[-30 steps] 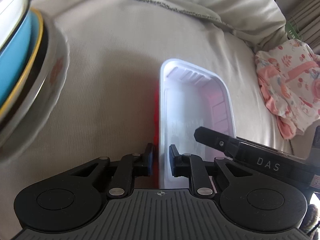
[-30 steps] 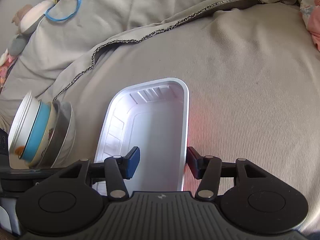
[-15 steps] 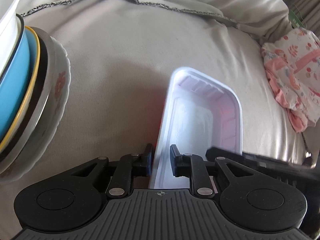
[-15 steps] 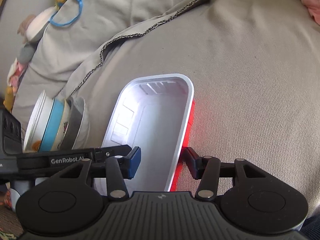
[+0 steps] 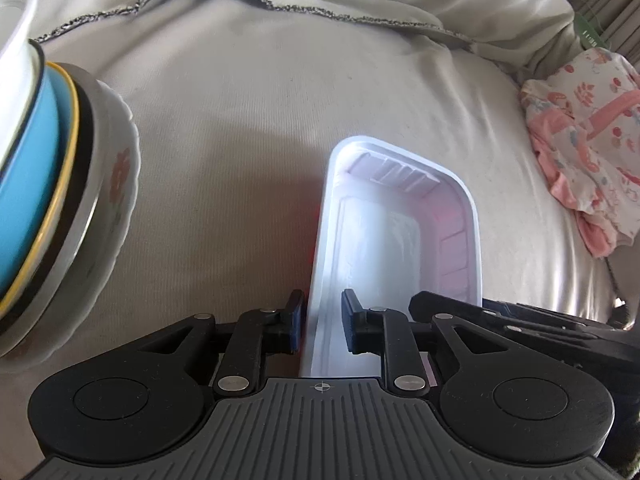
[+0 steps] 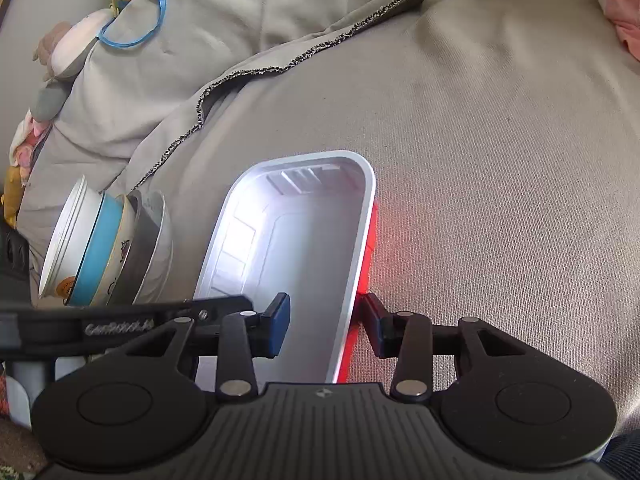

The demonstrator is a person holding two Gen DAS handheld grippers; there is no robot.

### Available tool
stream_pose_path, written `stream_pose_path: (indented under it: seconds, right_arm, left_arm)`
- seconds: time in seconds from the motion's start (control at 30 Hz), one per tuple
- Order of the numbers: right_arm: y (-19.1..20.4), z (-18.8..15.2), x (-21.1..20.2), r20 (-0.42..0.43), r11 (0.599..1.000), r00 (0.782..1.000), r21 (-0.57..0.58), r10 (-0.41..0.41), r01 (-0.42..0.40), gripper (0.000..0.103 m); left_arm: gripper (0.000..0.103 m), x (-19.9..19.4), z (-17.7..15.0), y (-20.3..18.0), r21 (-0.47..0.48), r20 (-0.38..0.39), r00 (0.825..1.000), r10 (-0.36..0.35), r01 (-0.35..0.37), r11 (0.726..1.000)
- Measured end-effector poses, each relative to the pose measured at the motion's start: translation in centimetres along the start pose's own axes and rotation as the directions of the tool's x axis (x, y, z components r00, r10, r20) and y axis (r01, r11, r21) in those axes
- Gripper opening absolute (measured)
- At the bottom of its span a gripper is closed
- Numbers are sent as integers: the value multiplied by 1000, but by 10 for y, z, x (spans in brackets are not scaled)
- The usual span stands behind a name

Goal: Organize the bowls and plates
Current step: 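Grasp the rim of the white red-rimmed tray with both tools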

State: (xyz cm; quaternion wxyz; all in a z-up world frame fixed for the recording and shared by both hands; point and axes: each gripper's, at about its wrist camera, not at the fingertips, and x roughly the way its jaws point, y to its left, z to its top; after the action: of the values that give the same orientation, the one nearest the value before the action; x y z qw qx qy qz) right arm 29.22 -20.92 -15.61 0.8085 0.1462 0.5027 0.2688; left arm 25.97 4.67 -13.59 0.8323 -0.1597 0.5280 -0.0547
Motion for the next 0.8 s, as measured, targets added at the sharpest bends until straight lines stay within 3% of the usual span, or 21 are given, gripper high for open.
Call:
stream_pose_path:
  seconds: [0.5, 0.8]
  right_arm:
    - [1, -5, -7, -15, 1000, 1000, -4, -6, 6, 41]
    - [1, -10, -9, -10, 999, 1000, -25, -26, 26, 40]
  left_arm:
    - [24, -13, -31, -12, 92, -71, 997, 6, 1, 996]
    - [24, -12, -23, -5, 64, -40, 999, 2, 1, 998]
